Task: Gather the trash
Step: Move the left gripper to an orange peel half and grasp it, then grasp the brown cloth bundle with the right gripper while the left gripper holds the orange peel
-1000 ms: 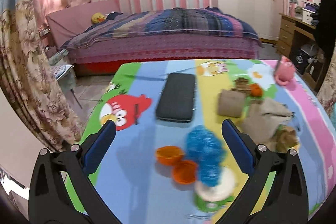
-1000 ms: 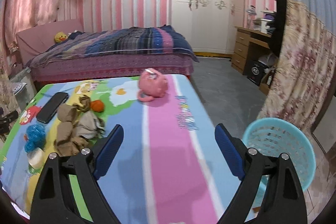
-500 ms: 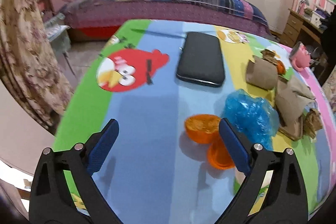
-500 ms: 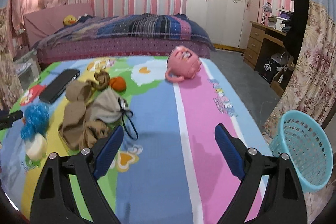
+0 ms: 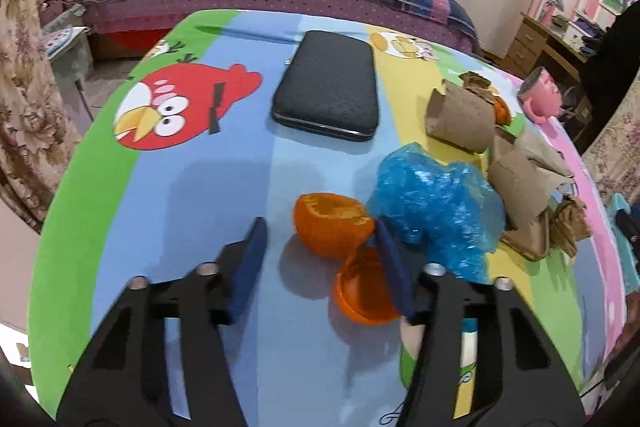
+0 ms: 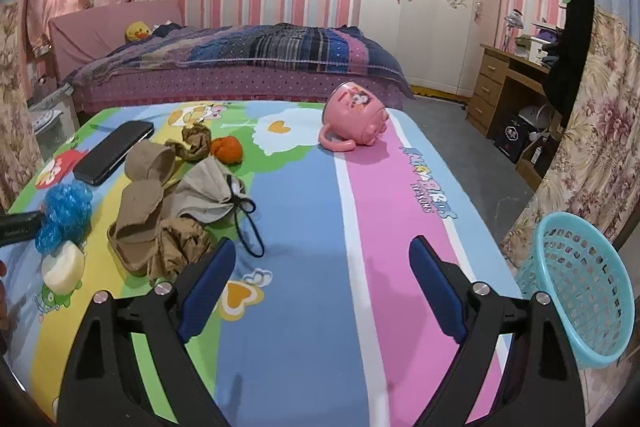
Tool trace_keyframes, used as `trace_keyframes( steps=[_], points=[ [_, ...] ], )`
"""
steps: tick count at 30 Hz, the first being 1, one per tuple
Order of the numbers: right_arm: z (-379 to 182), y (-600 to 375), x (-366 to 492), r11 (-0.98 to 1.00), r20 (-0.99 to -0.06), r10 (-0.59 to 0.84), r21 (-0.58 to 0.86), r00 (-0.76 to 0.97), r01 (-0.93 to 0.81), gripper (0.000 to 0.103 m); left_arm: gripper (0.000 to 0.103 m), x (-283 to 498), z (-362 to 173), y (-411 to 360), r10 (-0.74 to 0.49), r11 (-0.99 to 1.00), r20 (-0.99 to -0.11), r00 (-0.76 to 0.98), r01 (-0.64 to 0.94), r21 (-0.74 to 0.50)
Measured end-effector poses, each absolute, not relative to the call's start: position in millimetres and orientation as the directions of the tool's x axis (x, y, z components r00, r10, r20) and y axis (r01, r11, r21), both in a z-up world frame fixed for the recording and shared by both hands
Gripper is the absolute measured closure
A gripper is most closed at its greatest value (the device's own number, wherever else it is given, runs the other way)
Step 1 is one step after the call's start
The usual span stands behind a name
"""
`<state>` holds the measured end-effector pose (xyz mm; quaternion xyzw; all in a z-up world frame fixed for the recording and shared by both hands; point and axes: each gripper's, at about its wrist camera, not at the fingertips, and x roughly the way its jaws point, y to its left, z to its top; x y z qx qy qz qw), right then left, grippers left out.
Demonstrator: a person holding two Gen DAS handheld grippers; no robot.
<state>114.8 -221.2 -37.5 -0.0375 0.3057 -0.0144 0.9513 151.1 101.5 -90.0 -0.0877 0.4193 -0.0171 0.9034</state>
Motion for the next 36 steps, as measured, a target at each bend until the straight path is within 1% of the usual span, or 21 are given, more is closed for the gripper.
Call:
trace_keyframes(
  steps=[1, 4, 5, 8, 15, 20, 28, 29, 30, 31, 33, 36],
  points=[
    [-39, -220, 115, 0.997, -0.583, -0.046, -0.077, 0.811, 0.001, 0.016, 0.069, 152, -89, 102, -0.134, 0.98, -0.754, 0.643, -0.028, -0.199],
    [-42, -216, 115, 0.997, -0.591, -0.033, -0.08, 0.806, -0.018, 0.016, 0.075, 149, -84, 103, -0.155, 0.977, -0.748, 0.646, -0.013, -0.213],
    [-42, -213, 115, 0.996, -0.59, -0.032, -0.088, 0.807, -0.025, 0.016, 0.076, 148, -82, 104, -0.157, 0.977, -0.744, 0.65, -0.011, -0.215],
    [-42, -205, 113, 0.993, -0.583, -0.029, -0.113, 0.812, -0.045, 0.016, 0.076, 144, -71, 112, -0.121, 0.98, -0.733, 0.669, -0.036, -0.195],
    [-46, -182, 110, 0.986, -0.581, 0.022, -0.12, 0.813, -0.112, 0.016, 0.076, 133, -35, 122, 0.079, 0.987, -0.673, 0.735, -0.151, -0.05],
    [-49, -162, 111, 0.977, -0.578, 0.056, -0.136, 0.814, -0.163, 0.016, 0.076, 130, -22, 117, 0.092, 0.988, -0.636, 0.766, -0.148, -0.035],
    [-58, -146, 129, 0.978, -0.617, 0.11, -0.075, 0.78, -0.197, 0.017, 0.076, 125, -5, 92, 0.064, 0.994, -0.59, 0.805, -0.106, -0.037],
    [-60, -145, 131, 0.978, -0.623, 0.113, -0.07, 0.774, -0.199, 0.02, 0.076, 125, -4, 90, 0.063, 0.994, -0.587, 0.807, -0.105, -0.037],
    [-63, -144, 134, 0.977, -0.635, 0.118, -0.063, 0.763, -0.204, 0.027, 0.076, 125, -2, 87, 0.06, 0.994, -0.584, 0.81, -0.104, -0.043],
    [-66, -143, 137, 0.976, -0.65, 0.128, -0.052, 0.749, -0.212, 0.031, 0.076, 124, 0, 85, 0.056, 0.994, -0.58, 0.812, -0.102, -0.048],
    [-69, -143, 139, 0.975, -0.667, 0.142, -0.035, 0.732, -0.221, 0.049, 0.076, 125, 2, 82, 0.056, 0.994, -0.572, 0.818, -0.101, -0.048],
    [-70, -147, 140, 0.973, -0.669, 0.173, 0.004, 0.723, -0.229, 0.06, 0.076, 124, 5, 72, 0.059, 0.995, -0.563, 0.824, -0.093, -0.032]
  ],
)
